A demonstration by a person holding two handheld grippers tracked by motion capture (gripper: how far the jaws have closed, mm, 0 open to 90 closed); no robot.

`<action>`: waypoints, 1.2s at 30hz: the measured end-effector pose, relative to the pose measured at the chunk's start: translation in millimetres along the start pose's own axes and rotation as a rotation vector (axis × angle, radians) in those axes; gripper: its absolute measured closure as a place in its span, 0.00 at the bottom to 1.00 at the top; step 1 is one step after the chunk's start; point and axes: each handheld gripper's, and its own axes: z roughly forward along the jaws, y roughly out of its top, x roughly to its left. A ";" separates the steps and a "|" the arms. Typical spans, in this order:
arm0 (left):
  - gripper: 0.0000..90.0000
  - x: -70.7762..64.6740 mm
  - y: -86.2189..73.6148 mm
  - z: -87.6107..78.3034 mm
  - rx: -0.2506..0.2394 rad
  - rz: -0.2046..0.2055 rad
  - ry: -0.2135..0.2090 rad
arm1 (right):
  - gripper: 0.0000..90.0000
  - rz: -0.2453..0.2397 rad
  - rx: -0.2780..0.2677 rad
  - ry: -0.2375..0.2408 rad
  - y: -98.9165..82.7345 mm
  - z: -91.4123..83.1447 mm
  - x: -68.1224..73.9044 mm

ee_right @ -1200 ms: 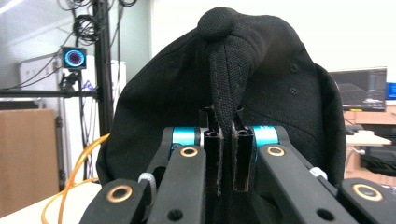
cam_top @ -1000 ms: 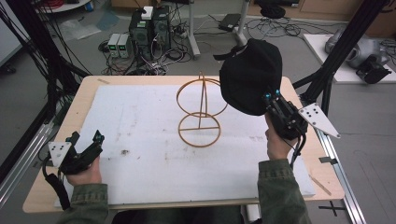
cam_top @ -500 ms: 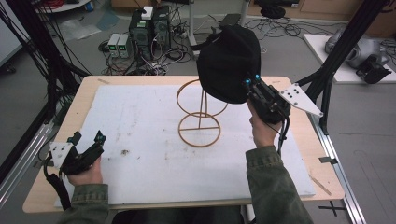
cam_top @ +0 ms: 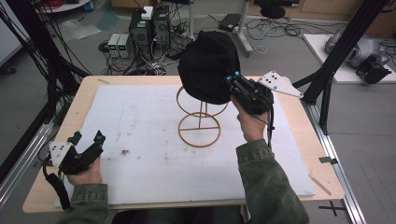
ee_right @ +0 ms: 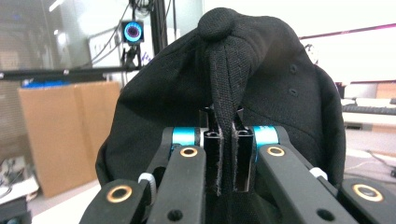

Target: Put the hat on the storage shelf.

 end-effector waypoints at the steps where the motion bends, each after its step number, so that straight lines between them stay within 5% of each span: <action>1: 0.26 0.0 0.0 0.0 0.000 0.000 0.000 | 0.97 0.000 0.000 0.000 0.0 0.0 0.0; 9: 0.26 1.6 -1.2 3.4 0.017 -0.021 -0.017 | 0.96 -0.007 0.162 0.029 0.3 10.0 2.4; 17: 0.26 2.8 -1.0 3.5 0.019 -0.021 -0.022 | 0.96 -0.045 0.231 0.026 -7.7 16.2 5.3; 36: 0.26 5.2 -0.8 3.8 0.019 -0.038 -0.016 | 0.93 -0.035 0.257 0.045 -13.2 20.6 9.7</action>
